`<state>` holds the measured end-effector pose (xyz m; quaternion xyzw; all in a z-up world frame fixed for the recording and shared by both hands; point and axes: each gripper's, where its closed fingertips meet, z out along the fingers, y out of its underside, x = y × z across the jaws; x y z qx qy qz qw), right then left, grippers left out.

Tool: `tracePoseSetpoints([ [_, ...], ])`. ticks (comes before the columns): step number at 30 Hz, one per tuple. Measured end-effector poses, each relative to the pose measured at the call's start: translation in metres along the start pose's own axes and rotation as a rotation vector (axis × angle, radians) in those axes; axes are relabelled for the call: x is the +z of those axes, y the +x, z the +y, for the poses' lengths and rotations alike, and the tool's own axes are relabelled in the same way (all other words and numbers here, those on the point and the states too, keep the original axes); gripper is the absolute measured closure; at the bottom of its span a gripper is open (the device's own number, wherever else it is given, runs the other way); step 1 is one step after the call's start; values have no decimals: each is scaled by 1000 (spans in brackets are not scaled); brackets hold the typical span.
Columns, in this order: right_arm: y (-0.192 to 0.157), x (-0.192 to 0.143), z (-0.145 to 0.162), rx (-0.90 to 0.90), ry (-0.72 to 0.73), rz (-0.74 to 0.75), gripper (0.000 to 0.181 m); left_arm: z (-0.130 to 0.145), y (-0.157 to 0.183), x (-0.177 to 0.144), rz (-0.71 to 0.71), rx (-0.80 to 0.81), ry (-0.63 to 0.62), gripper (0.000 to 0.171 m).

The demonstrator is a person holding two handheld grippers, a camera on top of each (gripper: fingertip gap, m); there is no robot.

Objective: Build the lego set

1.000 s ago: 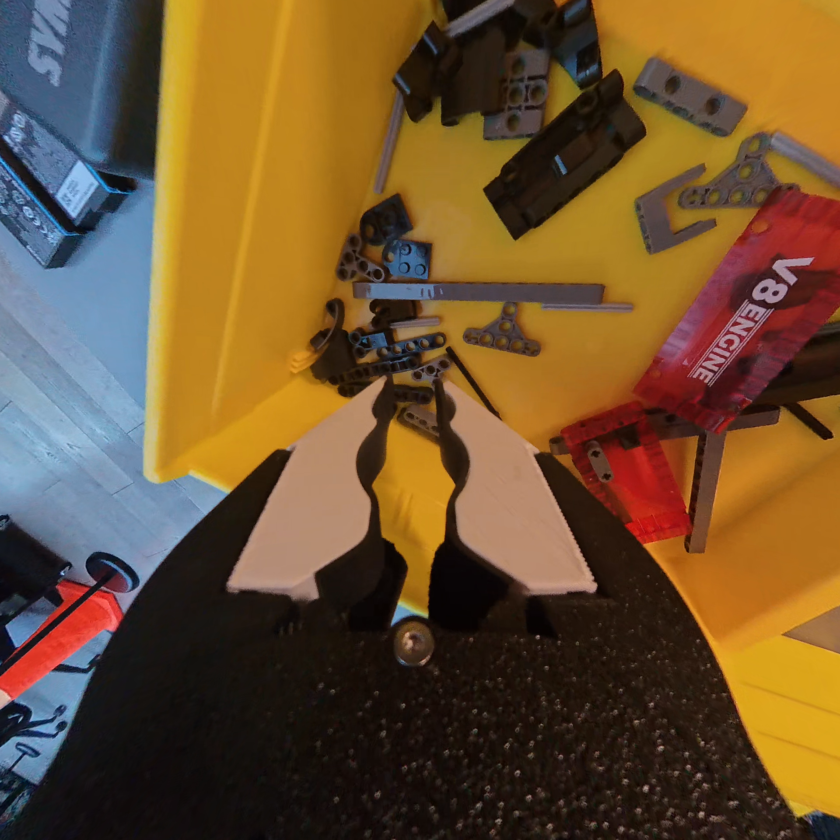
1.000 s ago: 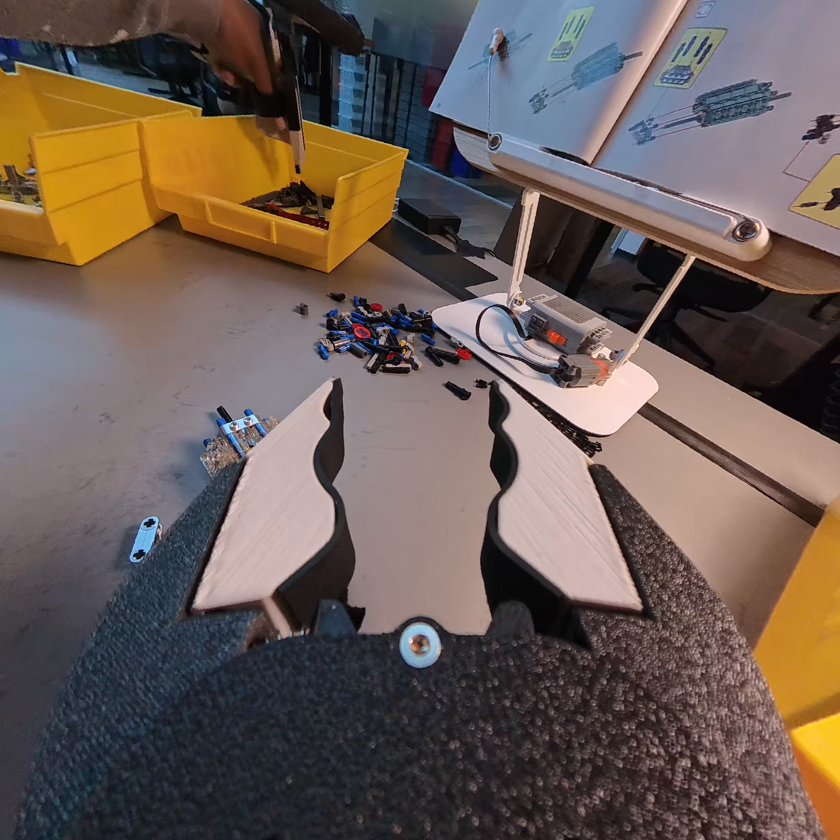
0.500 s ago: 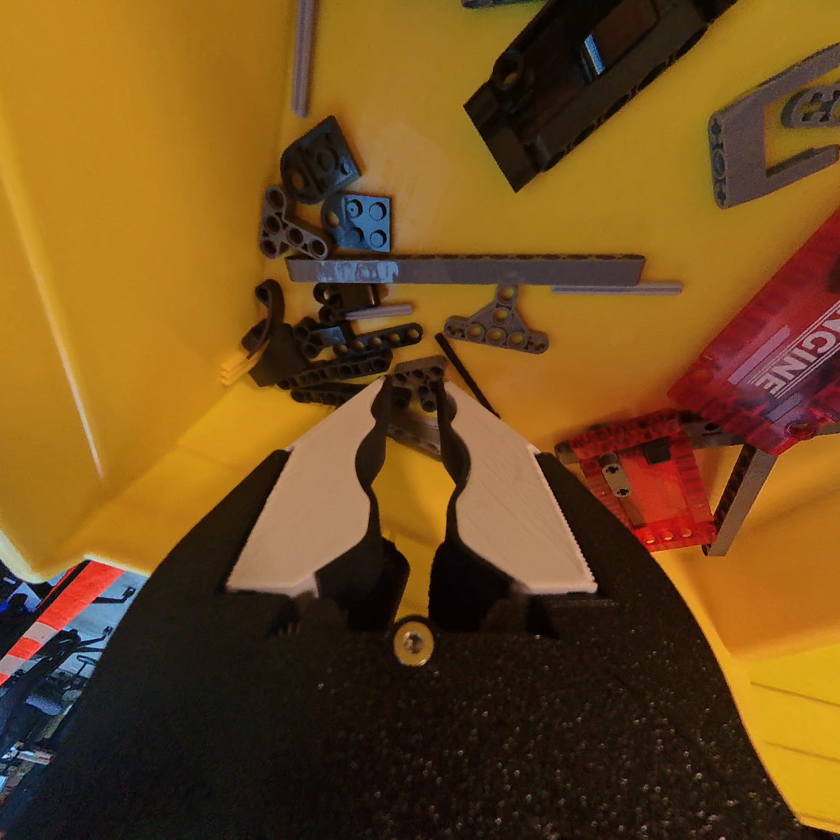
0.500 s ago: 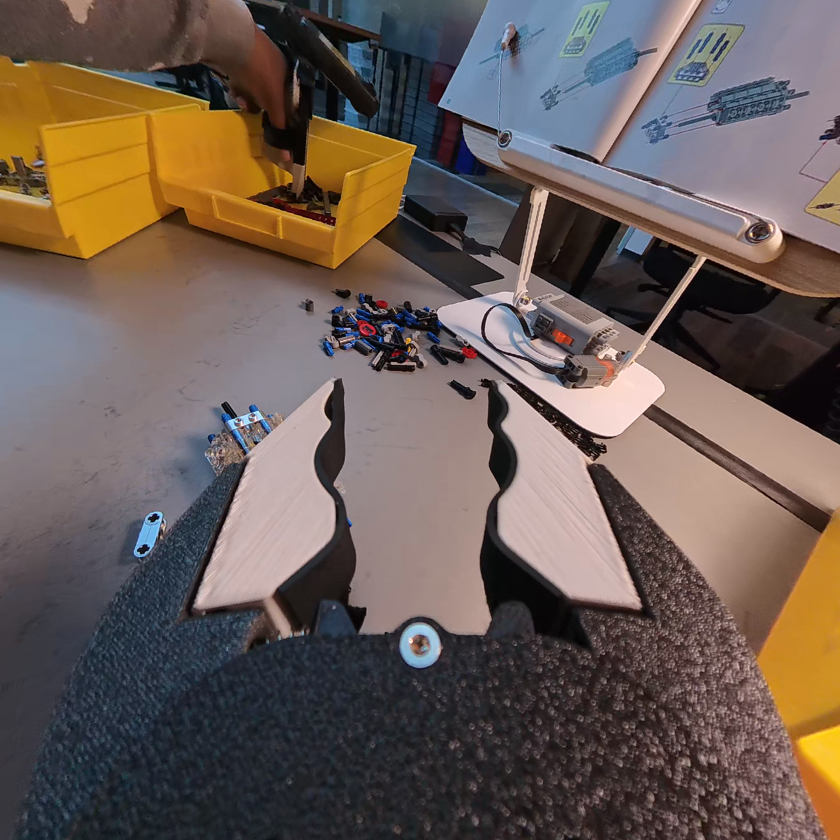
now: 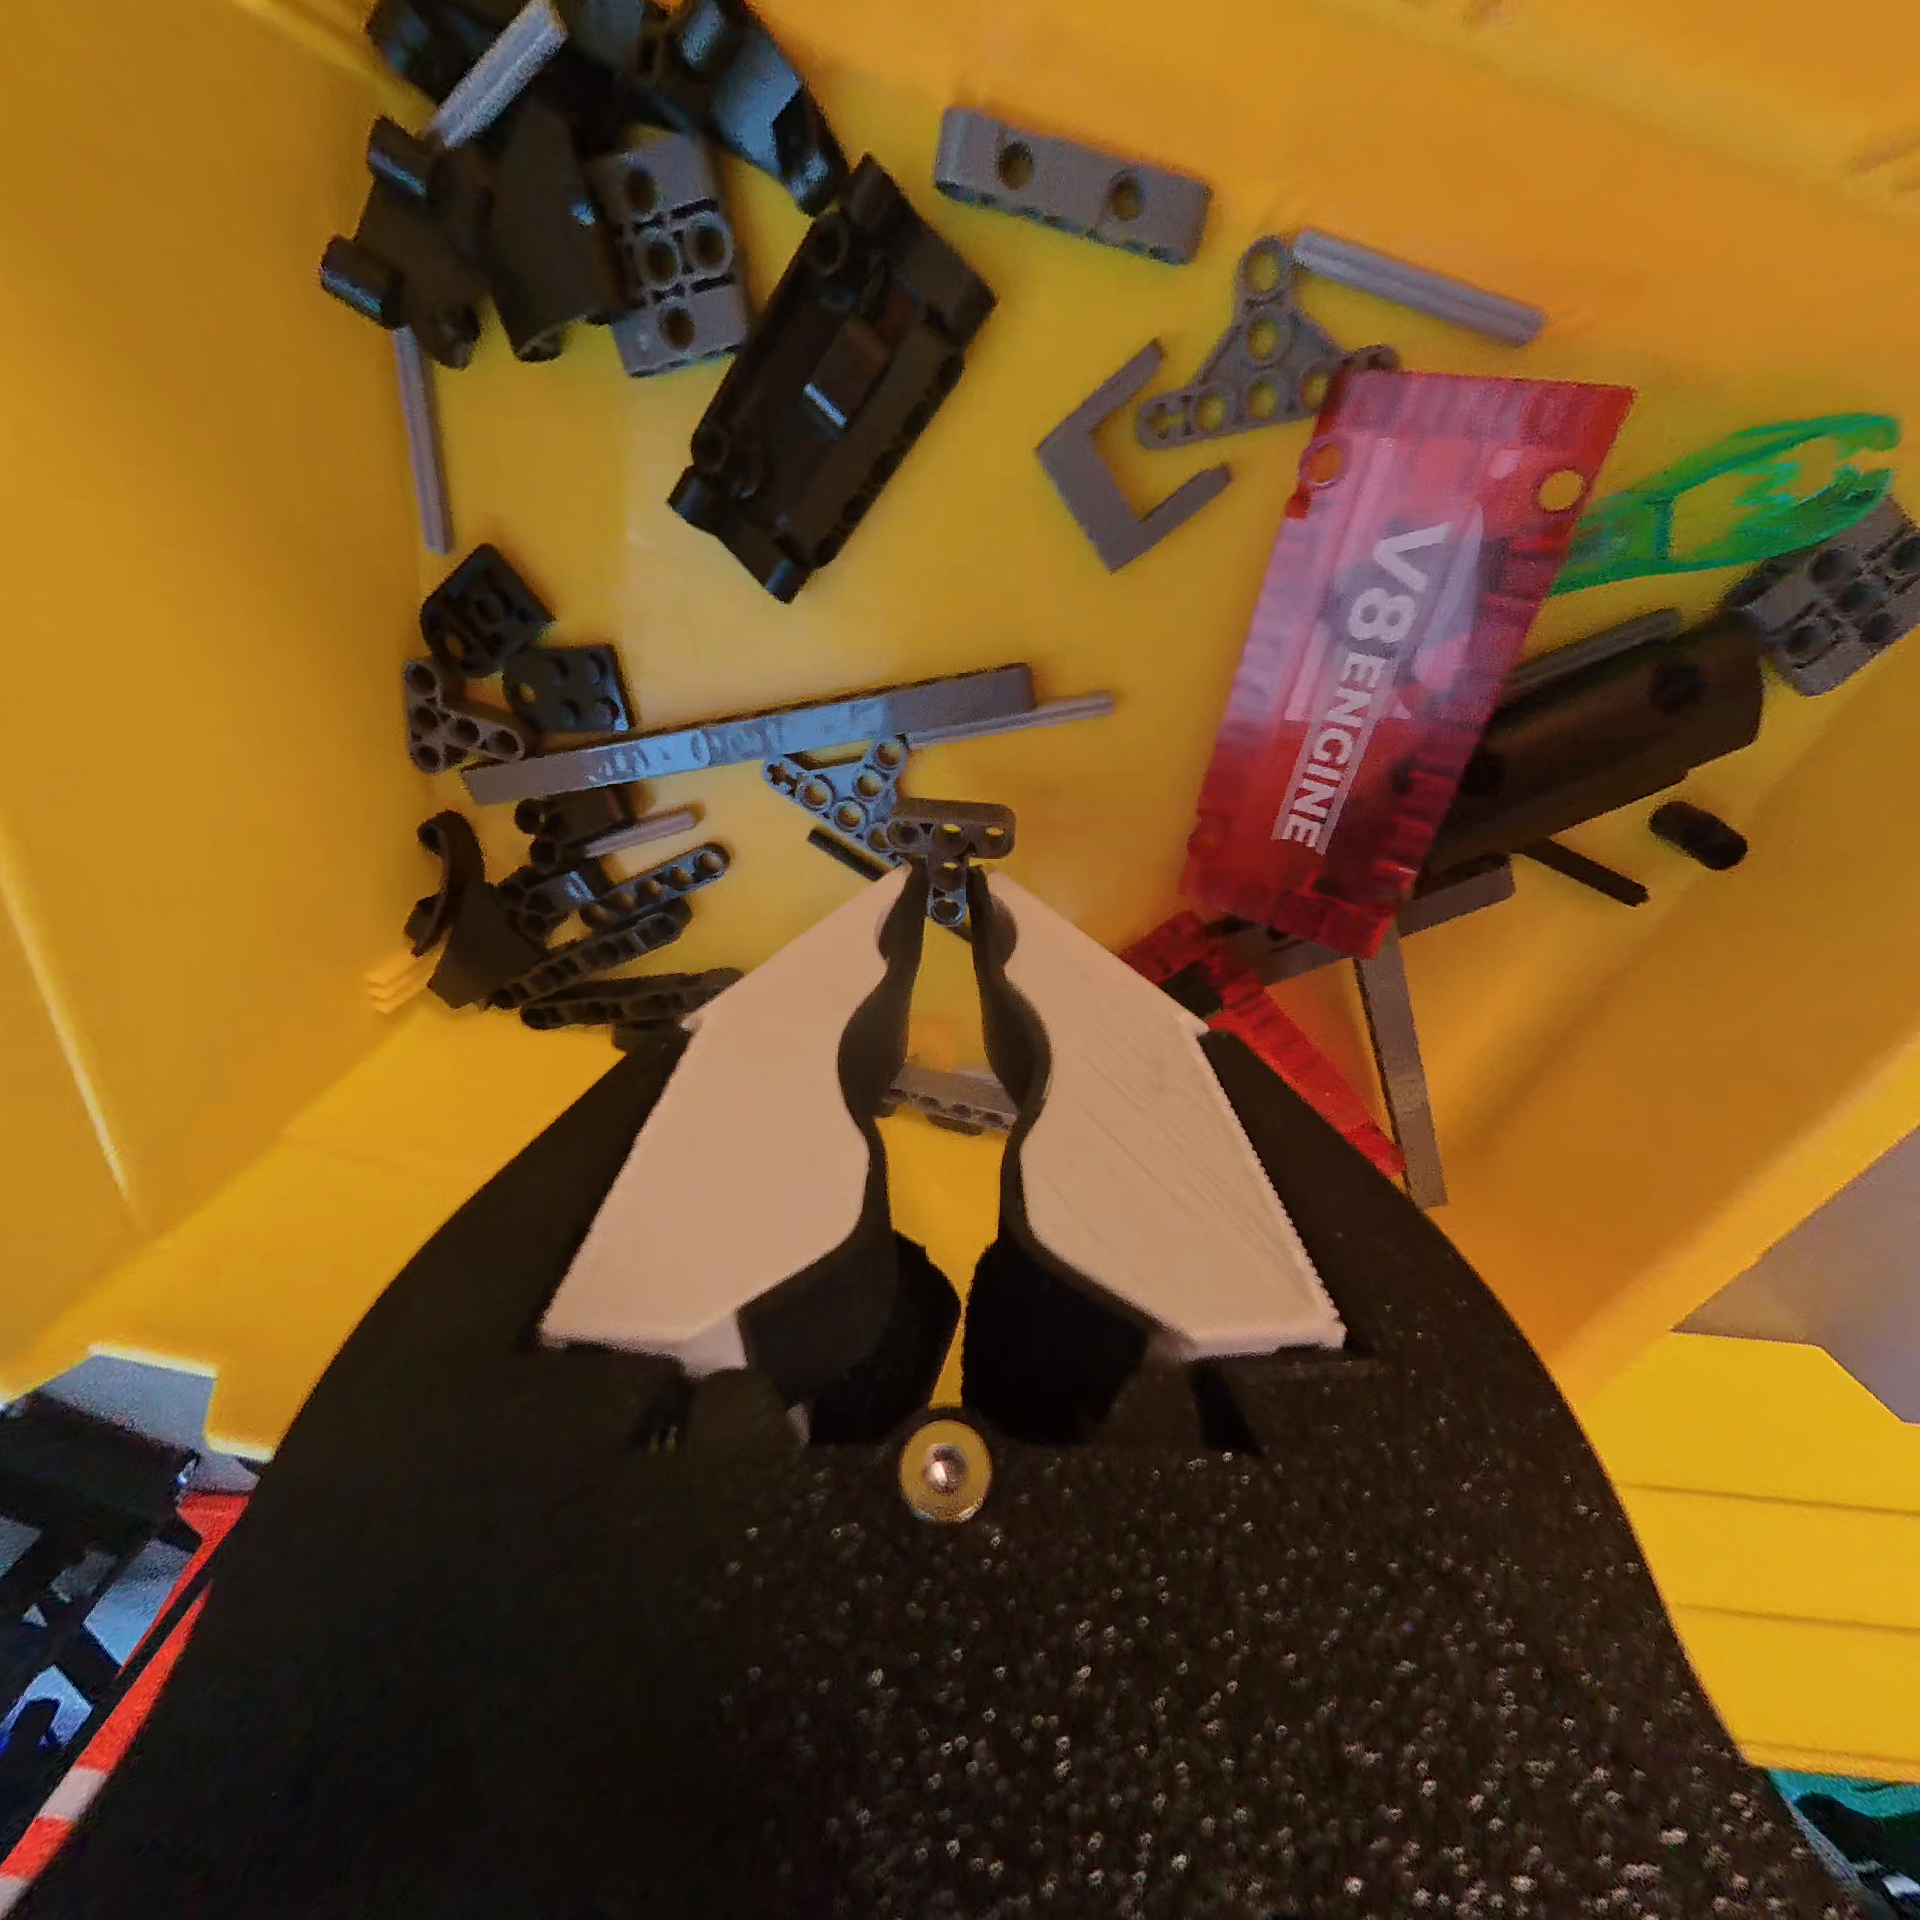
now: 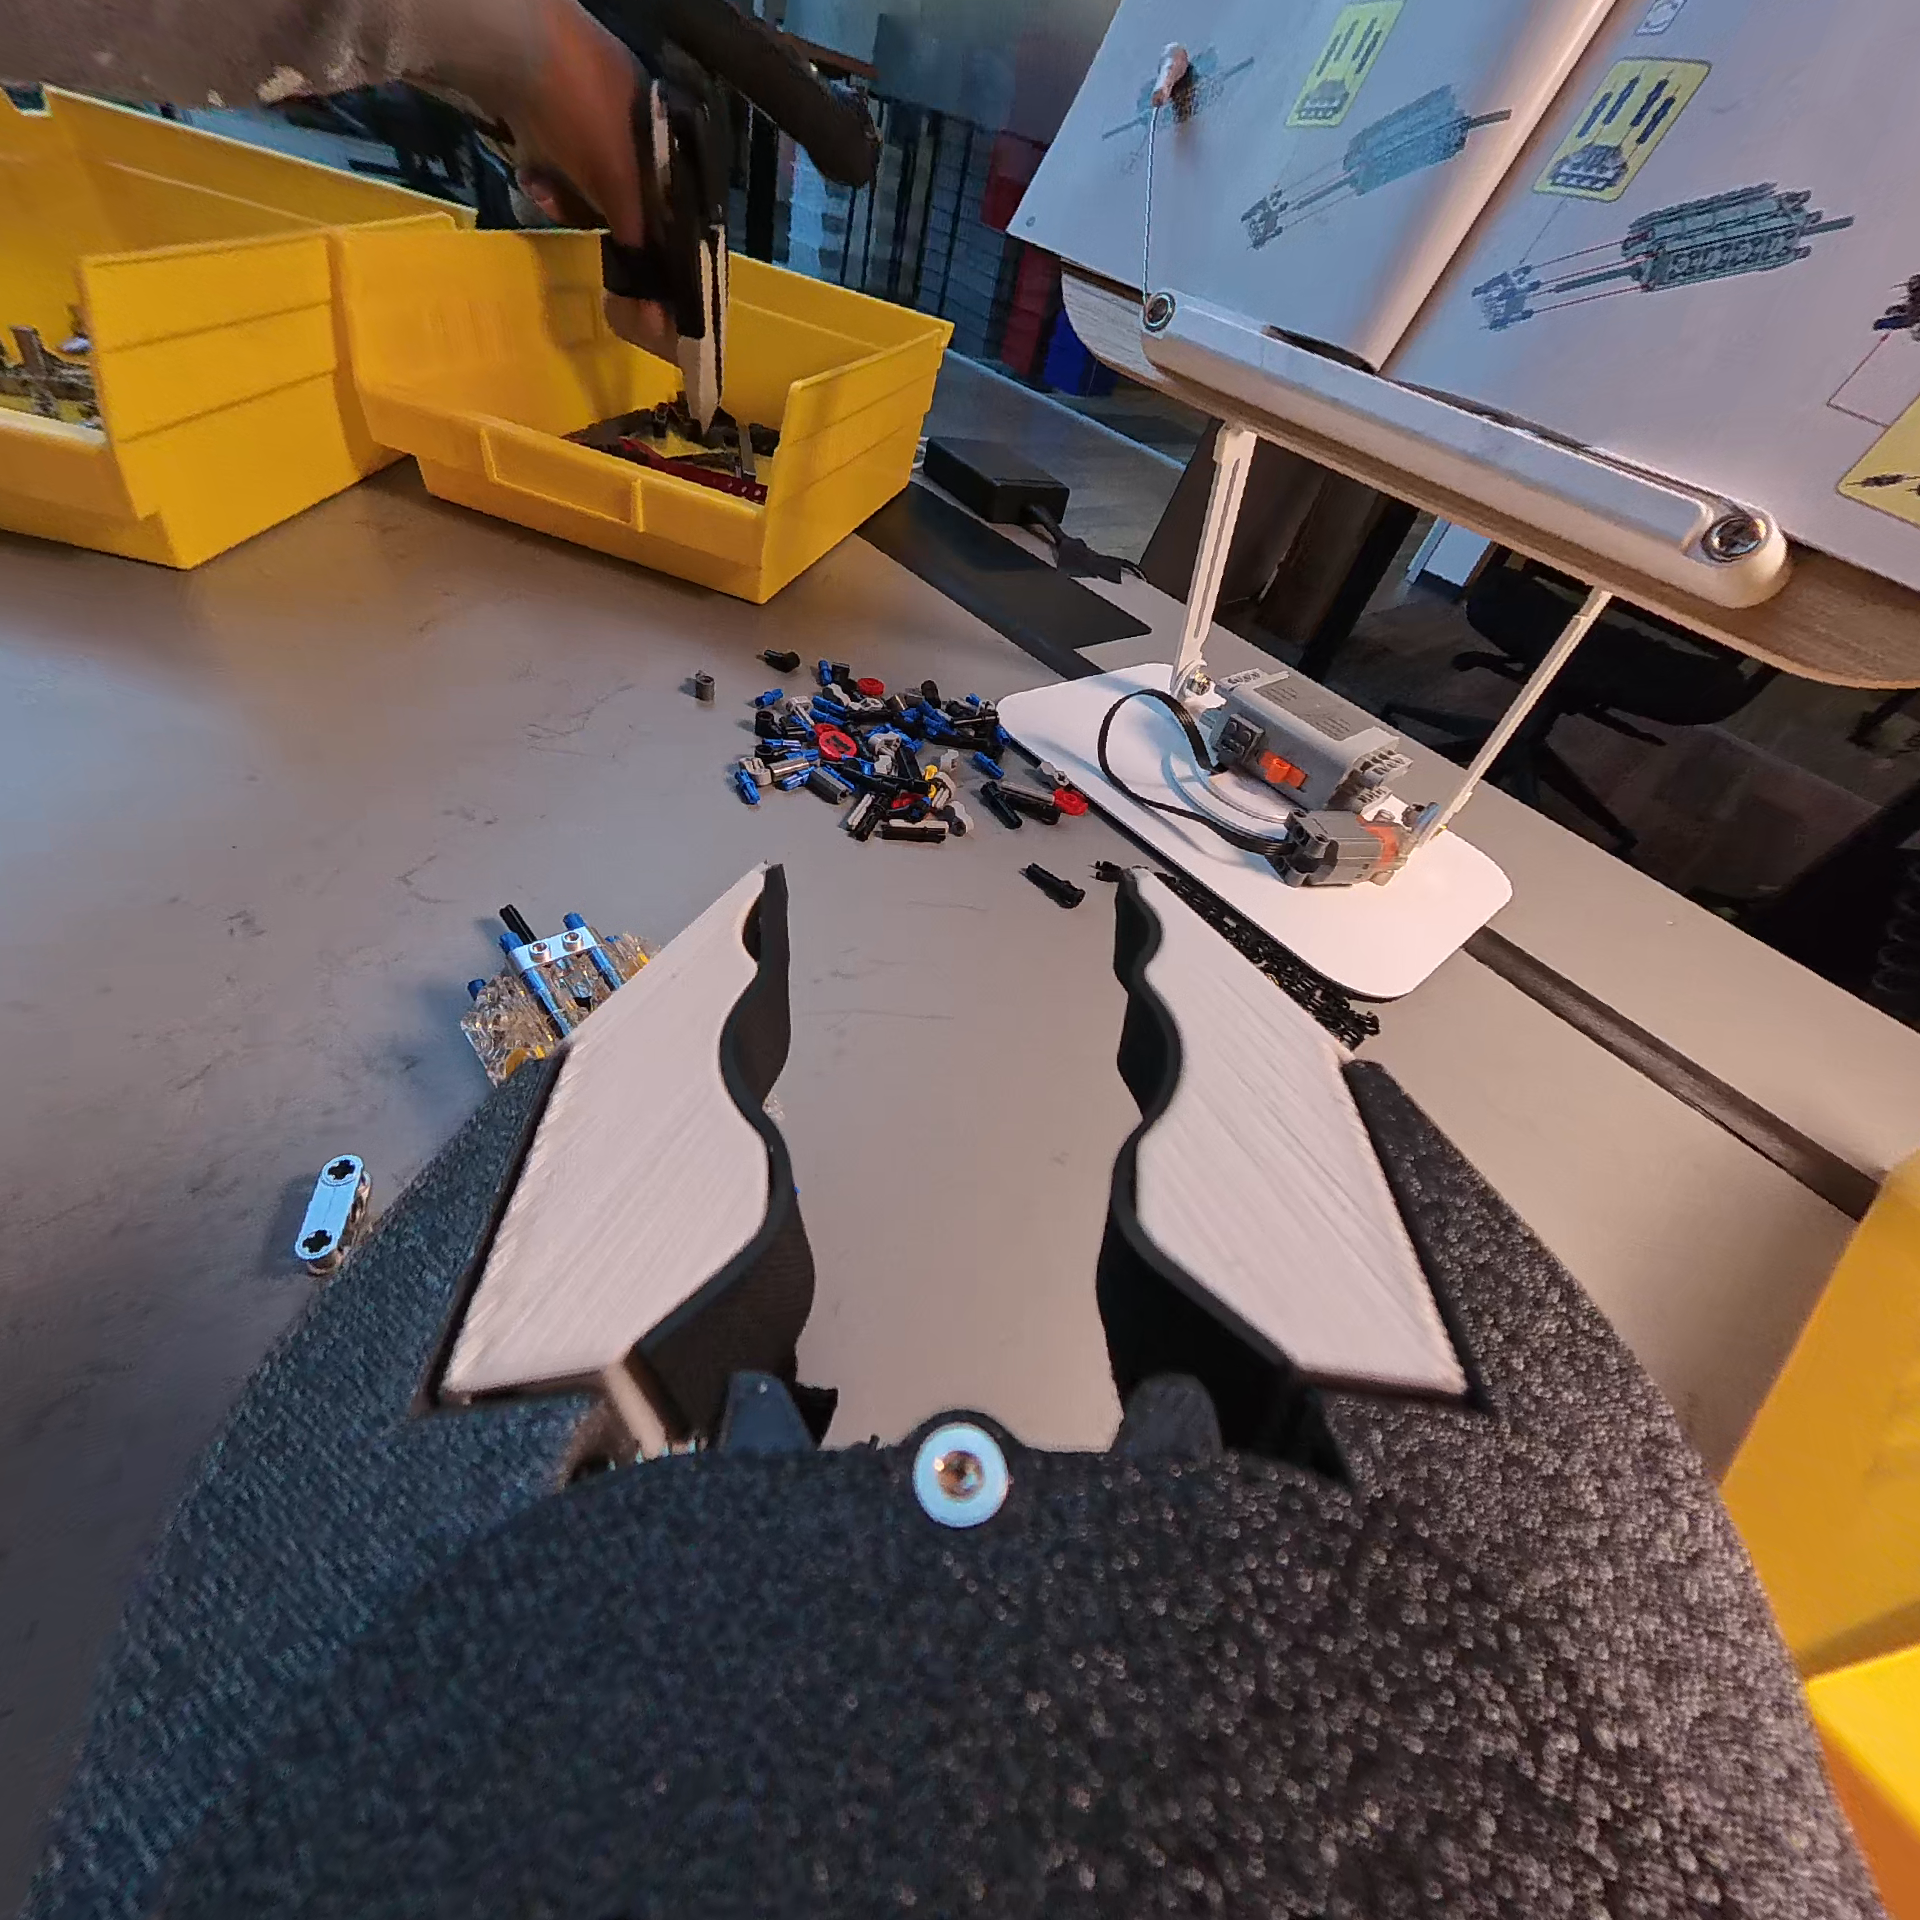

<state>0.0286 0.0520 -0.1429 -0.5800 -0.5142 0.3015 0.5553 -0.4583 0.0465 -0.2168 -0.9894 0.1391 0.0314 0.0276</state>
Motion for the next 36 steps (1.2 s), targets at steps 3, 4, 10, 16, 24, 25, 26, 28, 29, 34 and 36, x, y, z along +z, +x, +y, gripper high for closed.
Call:
tracePoseSetpoints([
  [3,0,0,0,1,0,-1,120,-5,9,-3,5,29,32,165],
  [4,0,0,0,1,0,-1,120,-8,11,-4,4,33,48,165],
  [10,1,0,0,1,2,3,120,-16,18,-8,-5,53,99,165],
  [16,1,-1,0,1,3,3,120,-17,26,-7,15,58,108,165],
  [24,0,0,0,-2,1,0,120,-17,36,-3,32,78,111,165],
  [25,0,0,0,-2,1,0,120,-17,37,-3,32,80,111,165],
  [26,0,0,0,-3,1,-1,120,-17,37,-2,33,81,110,166],
  [28,0,0,0,-4,1,-2,120,-17,39,-1,37,83,109,165],
  [29,-1,0,0,-5,1,-2,120,-17,40,-1,39,83,109,165],
  [34,-1,0,0,-7,0,-5,120,-17,43,1,44,87,105,166],
  [36,-1,0,0,-8,0,-6,120,-17,44,2,45,88,105,165],
])
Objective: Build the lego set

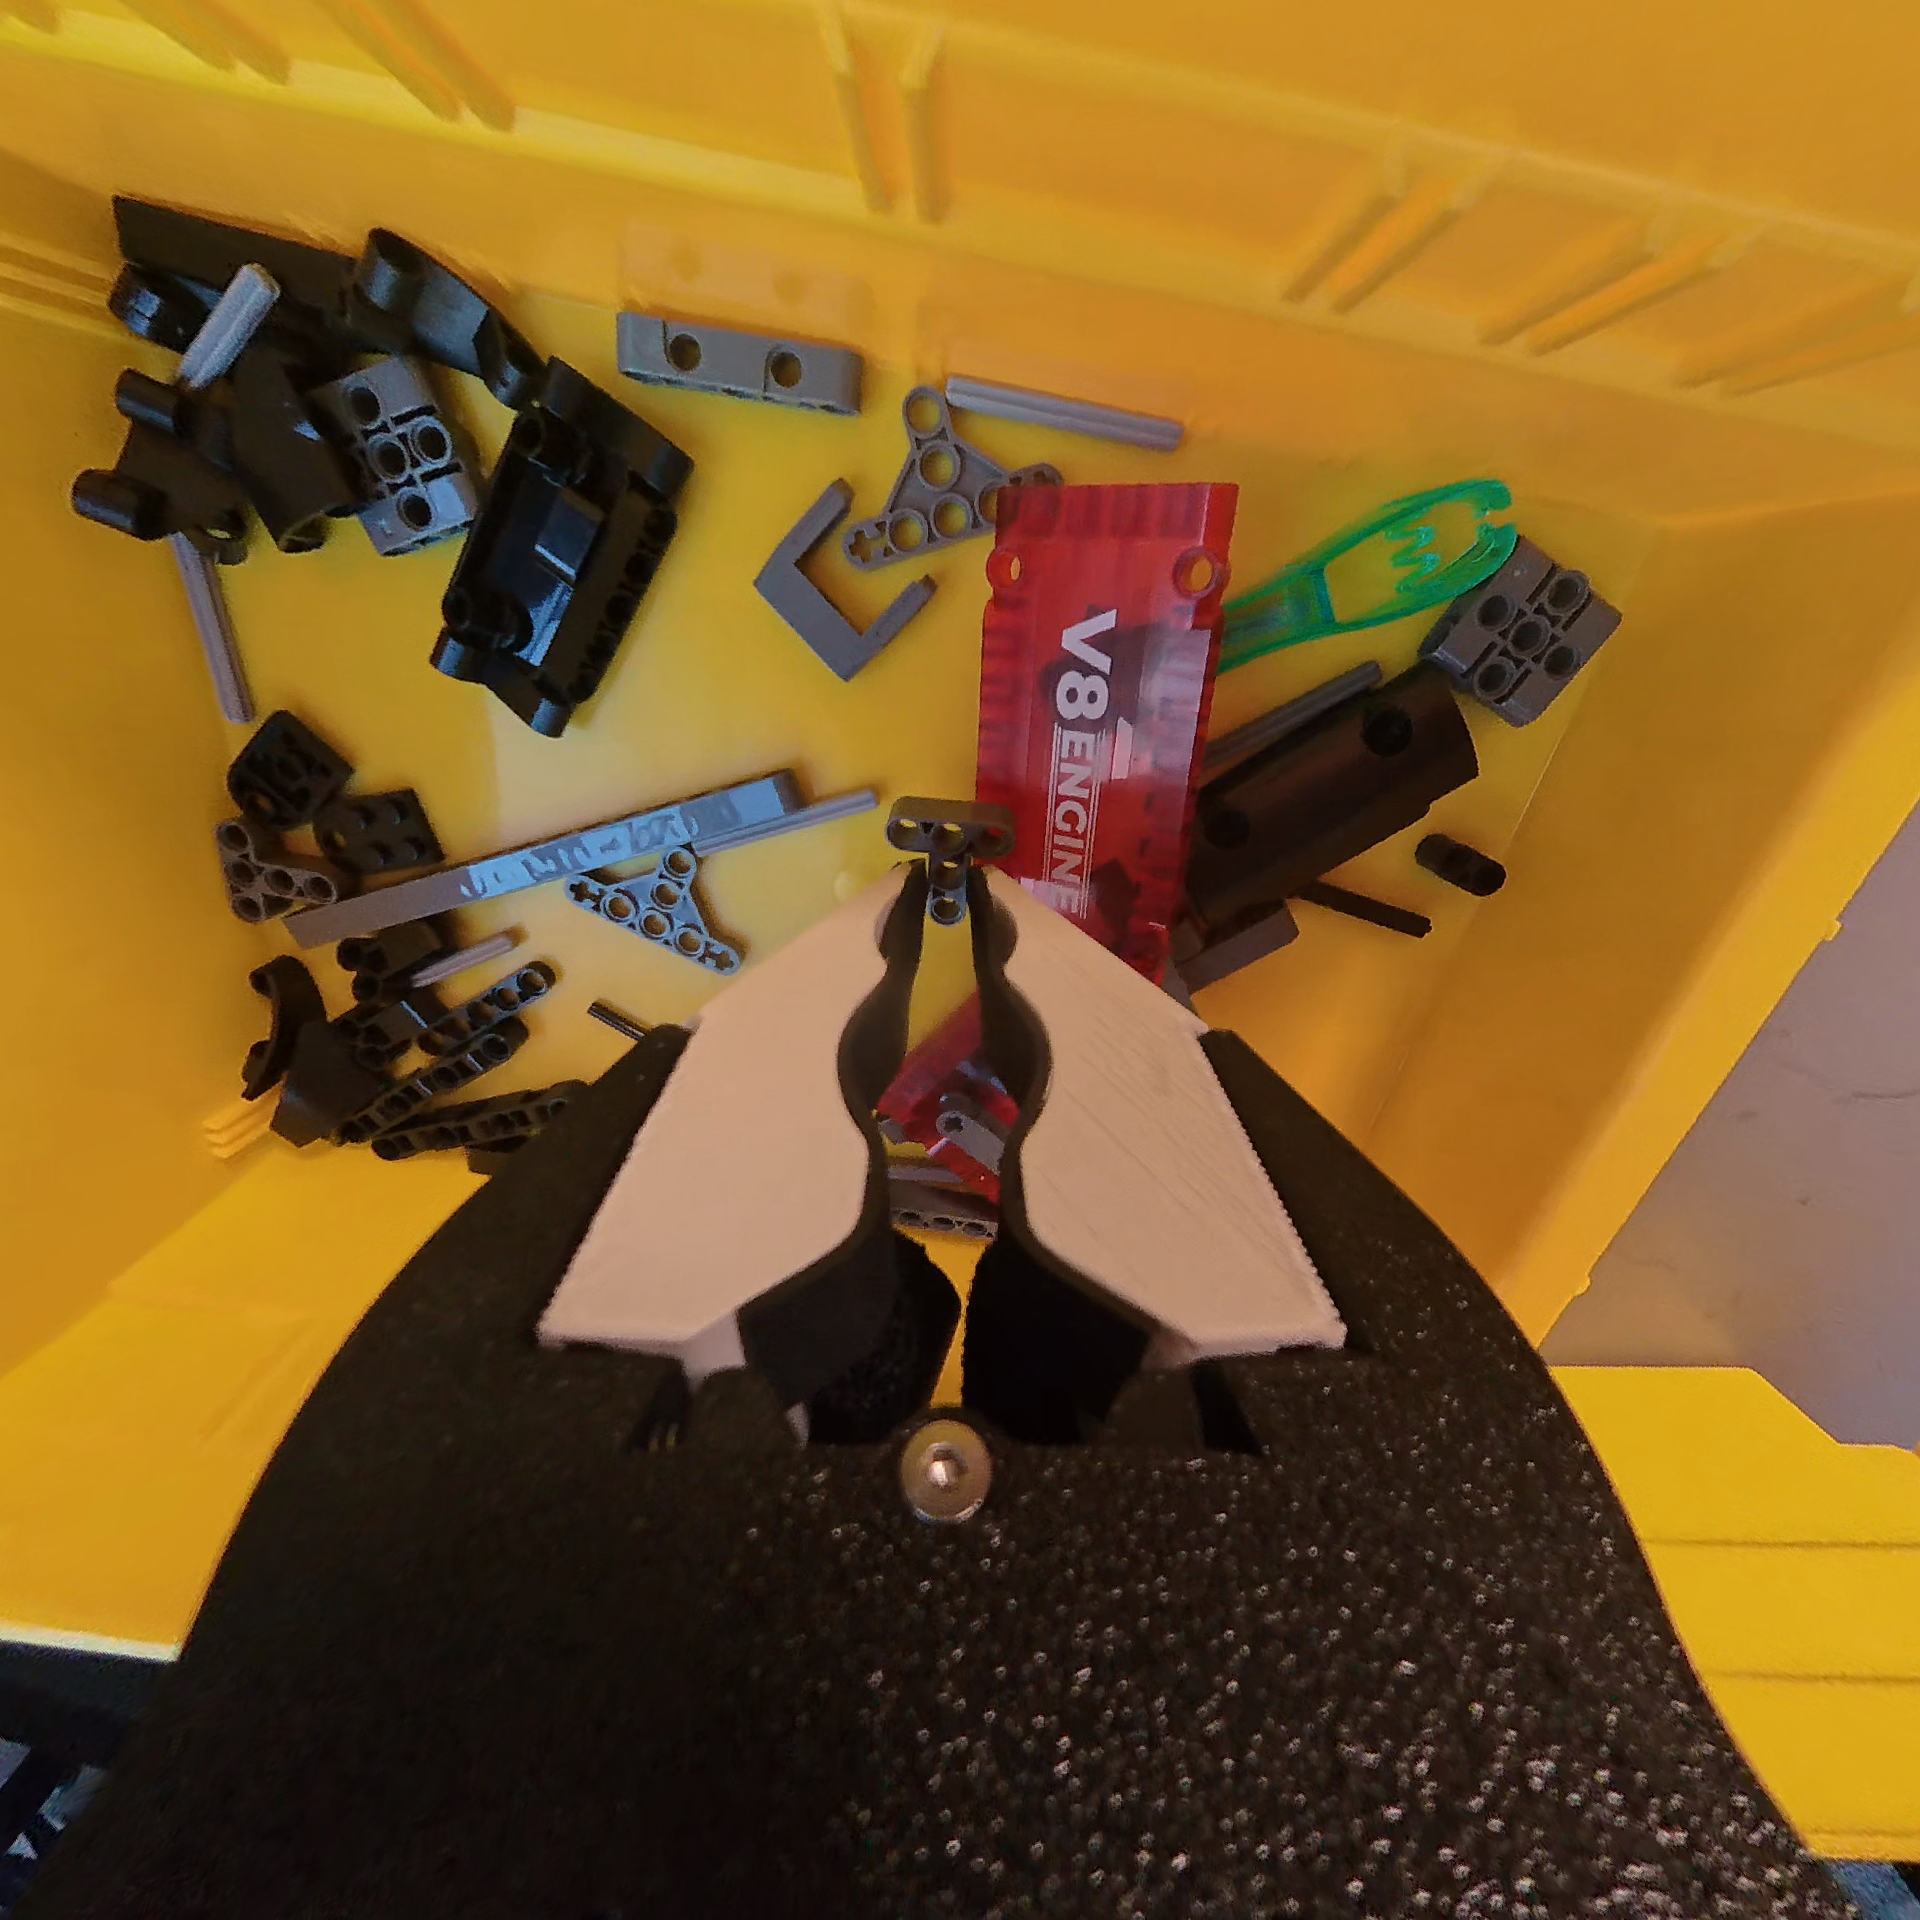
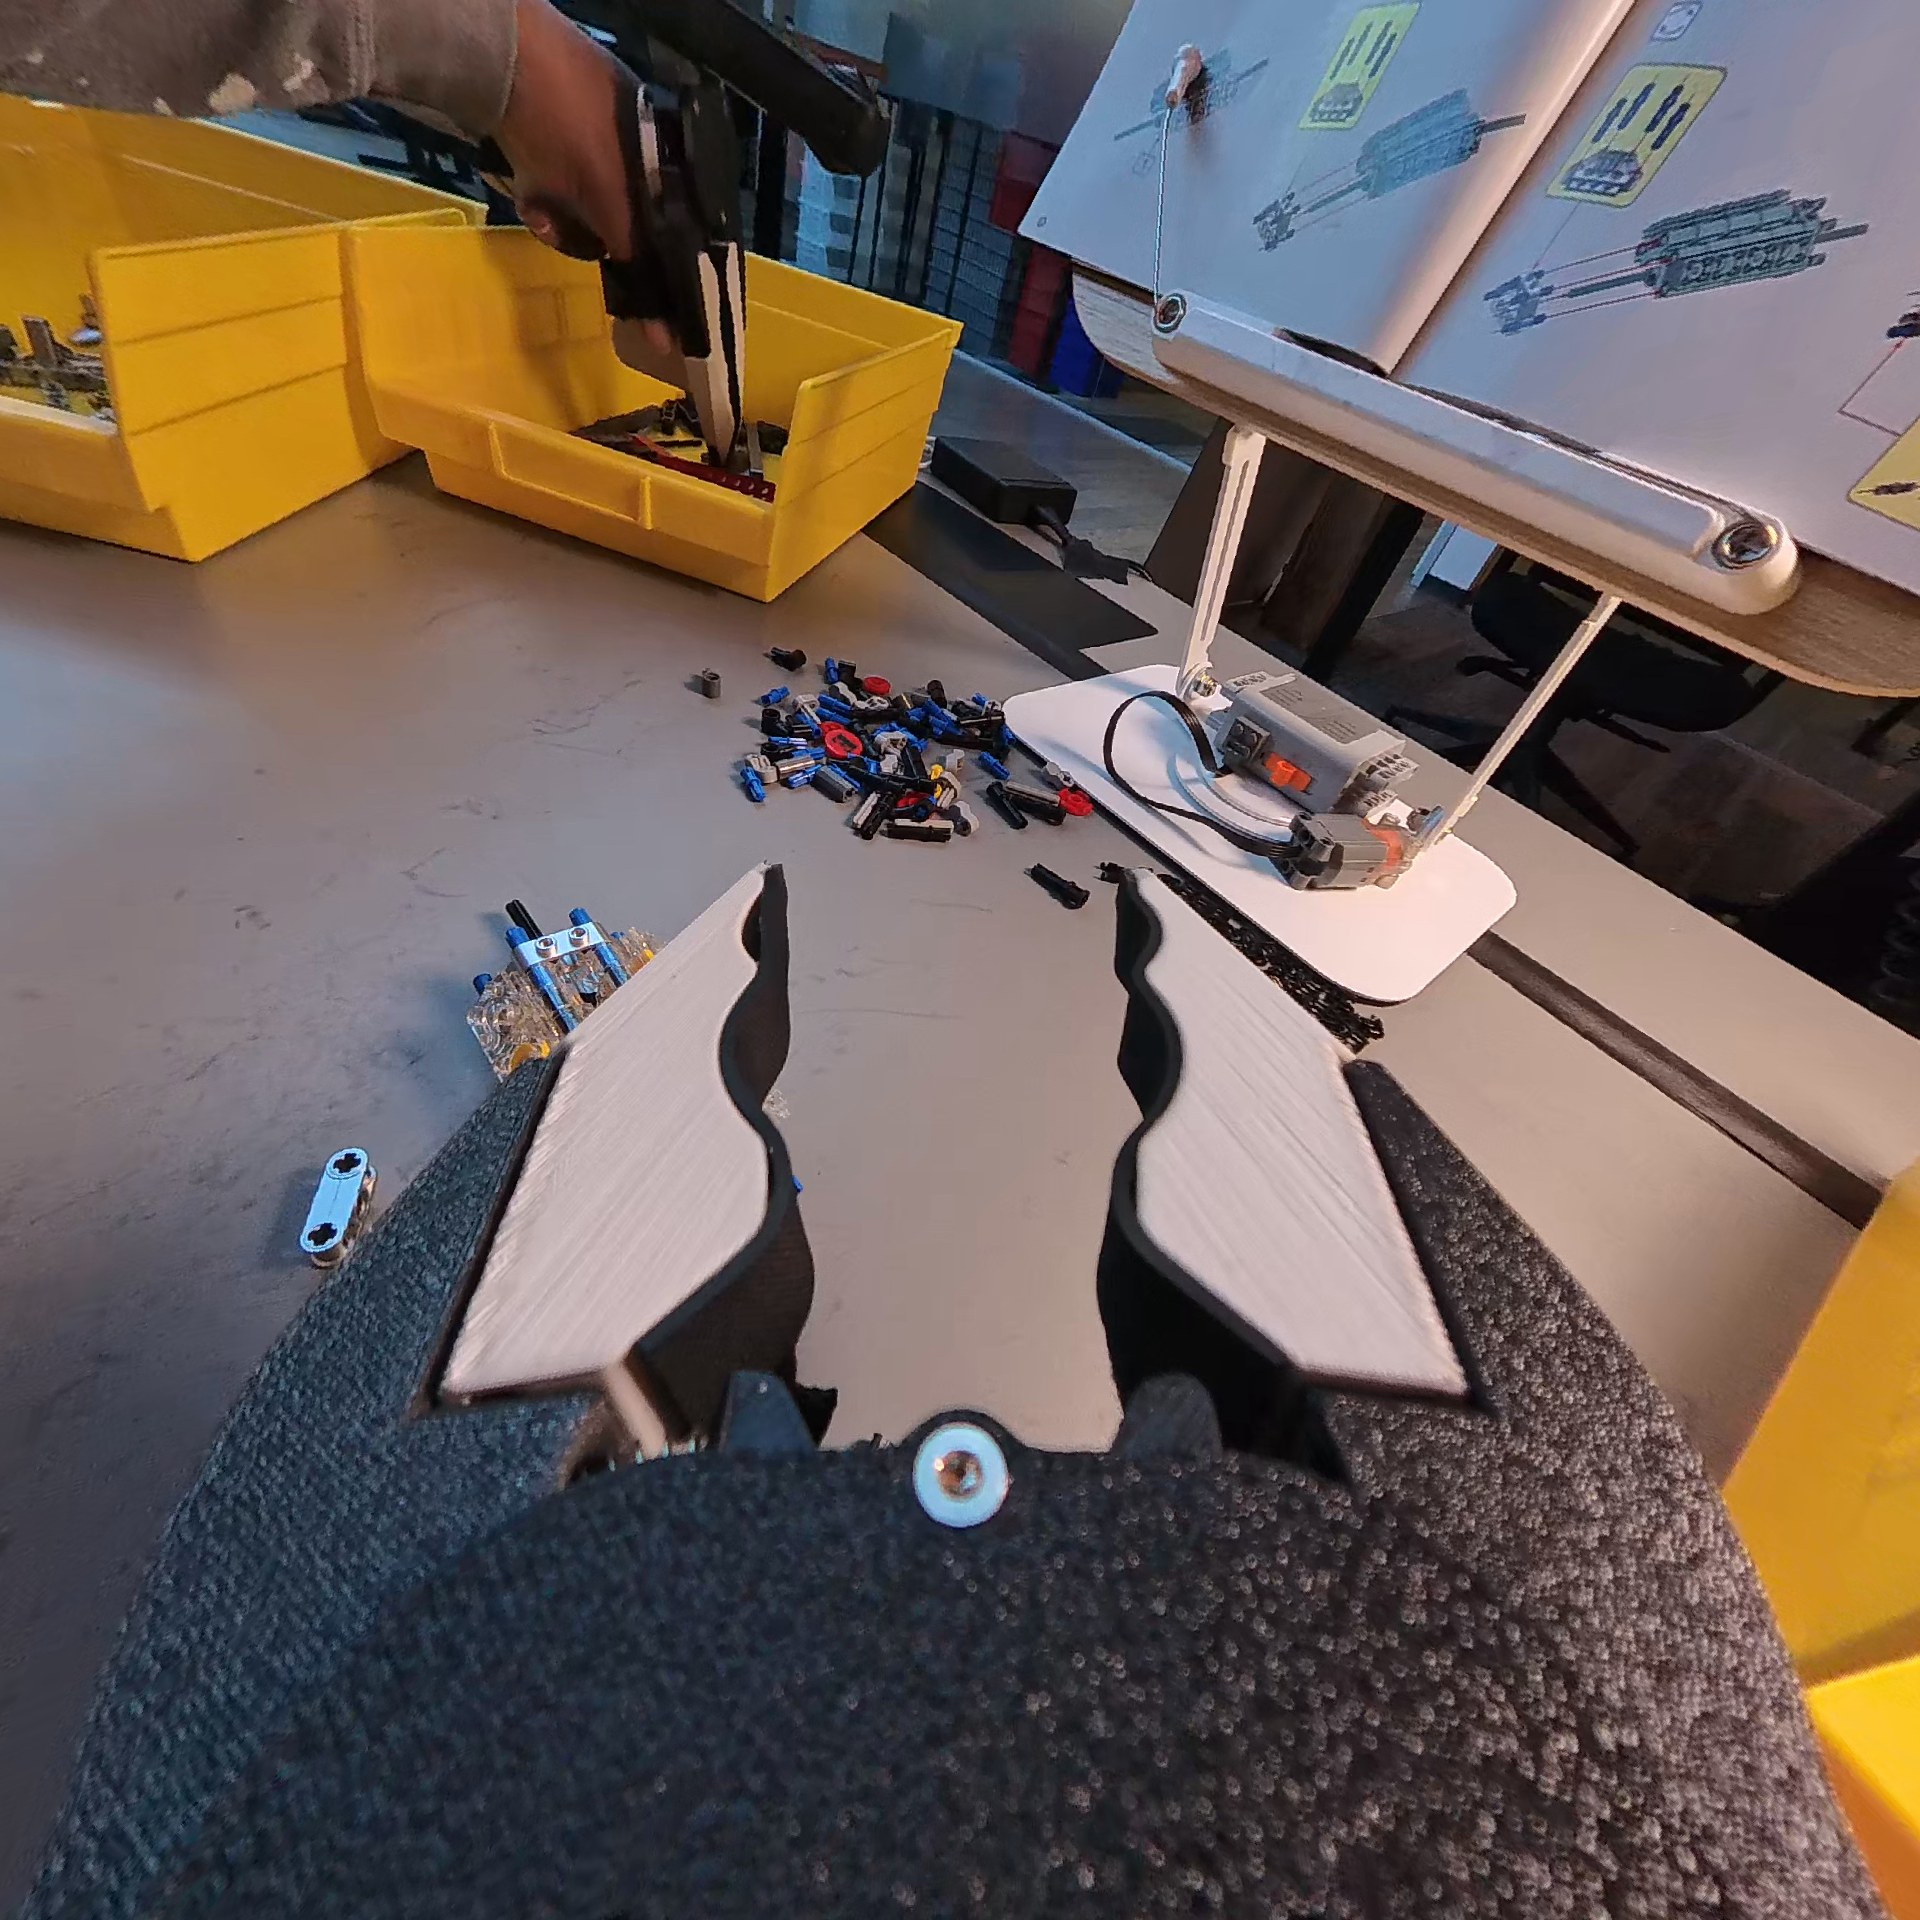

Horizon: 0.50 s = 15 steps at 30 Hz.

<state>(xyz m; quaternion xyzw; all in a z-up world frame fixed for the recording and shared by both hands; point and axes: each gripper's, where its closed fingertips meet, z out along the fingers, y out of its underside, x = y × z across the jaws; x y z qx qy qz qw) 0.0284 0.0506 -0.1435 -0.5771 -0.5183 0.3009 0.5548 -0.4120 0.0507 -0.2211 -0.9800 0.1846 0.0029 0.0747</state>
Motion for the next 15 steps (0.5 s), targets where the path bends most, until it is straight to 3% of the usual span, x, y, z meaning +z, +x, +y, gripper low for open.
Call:
tracePoseSetpoints([
  [9,0,0,1,-4,-4,-2,120,-3,4,-1,12,-17,41,165],
  [15,0,1,2,-13,-17,5,120,-11,-5,-31,-40,-48,180,155],
])
